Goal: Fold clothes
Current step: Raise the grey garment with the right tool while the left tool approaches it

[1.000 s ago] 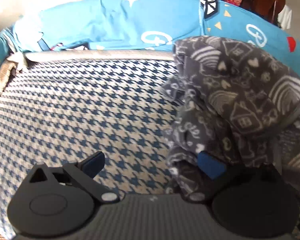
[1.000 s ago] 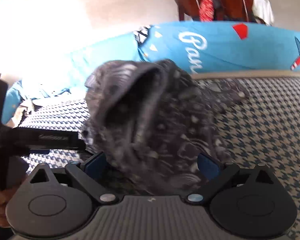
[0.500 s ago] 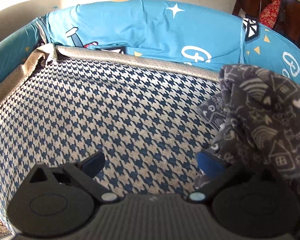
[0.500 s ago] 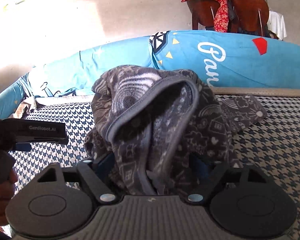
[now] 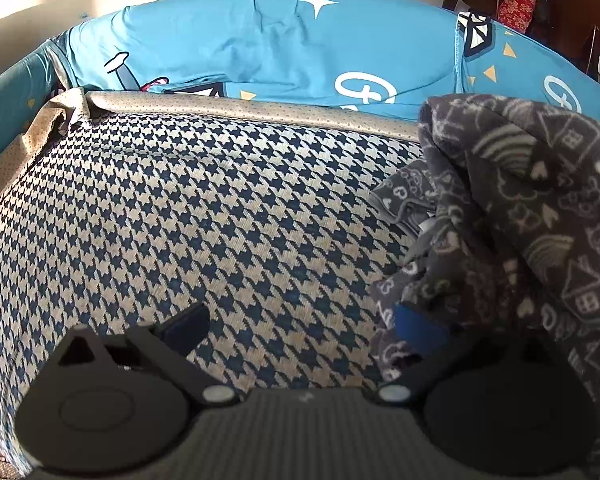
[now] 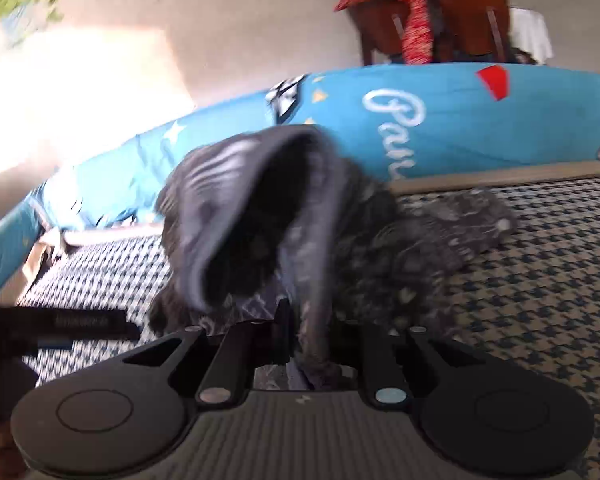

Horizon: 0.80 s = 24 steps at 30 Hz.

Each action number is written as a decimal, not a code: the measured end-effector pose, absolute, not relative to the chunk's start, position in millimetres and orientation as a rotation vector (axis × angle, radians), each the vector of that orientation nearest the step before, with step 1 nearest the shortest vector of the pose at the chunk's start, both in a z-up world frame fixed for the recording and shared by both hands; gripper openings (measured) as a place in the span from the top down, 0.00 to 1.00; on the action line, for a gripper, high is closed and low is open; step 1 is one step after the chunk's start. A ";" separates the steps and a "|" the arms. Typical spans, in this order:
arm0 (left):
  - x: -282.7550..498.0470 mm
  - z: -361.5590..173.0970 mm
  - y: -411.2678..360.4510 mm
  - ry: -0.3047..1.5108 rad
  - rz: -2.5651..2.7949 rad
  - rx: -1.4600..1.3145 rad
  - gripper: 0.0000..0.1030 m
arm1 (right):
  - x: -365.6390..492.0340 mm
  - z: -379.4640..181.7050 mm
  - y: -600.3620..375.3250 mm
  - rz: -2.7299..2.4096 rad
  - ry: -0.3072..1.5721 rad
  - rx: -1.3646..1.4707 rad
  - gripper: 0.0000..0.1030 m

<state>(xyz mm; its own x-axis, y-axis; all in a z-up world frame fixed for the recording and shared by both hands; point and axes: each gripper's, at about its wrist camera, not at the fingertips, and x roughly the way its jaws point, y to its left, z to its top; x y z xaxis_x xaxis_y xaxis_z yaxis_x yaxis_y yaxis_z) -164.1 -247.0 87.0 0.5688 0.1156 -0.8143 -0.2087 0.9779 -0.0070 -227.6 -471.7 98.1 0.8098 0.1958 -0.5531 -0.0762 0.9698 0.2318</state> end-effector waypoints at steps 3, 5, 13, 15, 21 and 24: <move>-165.8 87.1 -250.9 0.948 0.161 -0.108 0.00 | -230.9 102.7 -486.0 0.095 0.592 0.205 0.86; -166.4 86.0 -254.7 0.952 0.137 -0.106 0.00 | -232.9 104.5 -494.2 0.058 0.585 0.195 0.86; -164.8 72.3 -273.8 0.996 0.074 -0.071 0.00 | -242.9 109.4 -542.5 -0.140 0.585 0.233 0.88; -164.4 67.9 -278.1 1.008 0.067 -0.061 0.00 | -245.5 109.1 -555.5 -0.175 0.594 0.247 0.88; -160.0 54.8 -286.7 1.033 0.099 -0.019 0.00 | -249.3 97.5 -577.5 -0.180 0.680 0.320 0.84; -157.1 50.6 -286.7 1.037 0.118 -0.015 0.00 | -253.8 97.4 -583.4 -0.186 0.708 0.334 0.70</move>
